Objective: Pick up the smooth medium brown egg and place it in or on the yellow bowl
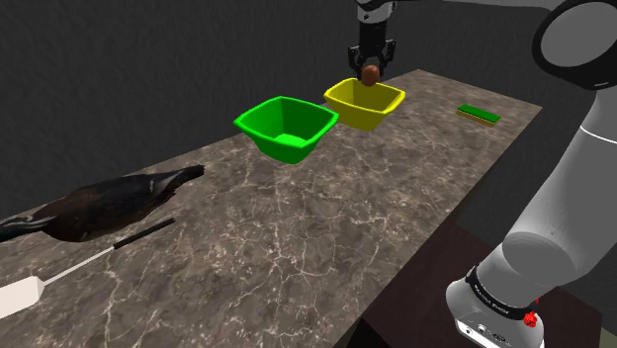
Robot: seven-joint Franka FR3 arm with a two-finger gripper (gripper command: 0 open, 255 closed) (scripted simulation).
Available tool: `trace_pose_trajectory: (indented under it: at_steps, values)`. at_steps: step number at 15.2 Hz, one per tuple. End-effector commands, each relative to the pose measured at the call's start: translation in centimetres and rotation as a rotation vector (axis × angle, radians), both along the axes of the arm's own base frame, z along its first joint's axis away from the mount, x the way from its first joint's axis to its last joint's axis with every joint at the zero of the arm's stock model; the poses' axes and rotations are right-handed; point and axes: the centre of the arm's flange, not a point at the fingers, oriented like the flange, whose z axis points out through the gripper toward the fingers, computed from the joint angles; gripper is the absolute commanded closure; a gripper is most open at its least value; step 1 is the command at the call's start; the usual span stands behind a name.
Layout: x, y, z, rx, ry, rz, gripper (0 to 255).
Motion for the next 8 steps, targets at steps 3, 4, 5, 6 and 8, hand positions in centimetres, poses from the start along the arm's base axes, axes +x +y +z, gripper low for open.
trace_pose_trajectory:
  at_steps: [3,4,5,6,8]
  values:
    - [0.0,0.0,-2.2,0.000,-0.001,0.000,255]
    - [0.0,0.0,-2.8,0.000,-0.001,0.000,255]
    - [0.0,0.0,-2.8,0.000,-0.001,0.000,255]
    - [0.0,0.0,-2.8,0.000,-0.001,0.000,255]
    - [0.0,0.0,-2.8,0.000,-0.001,0.000,255]
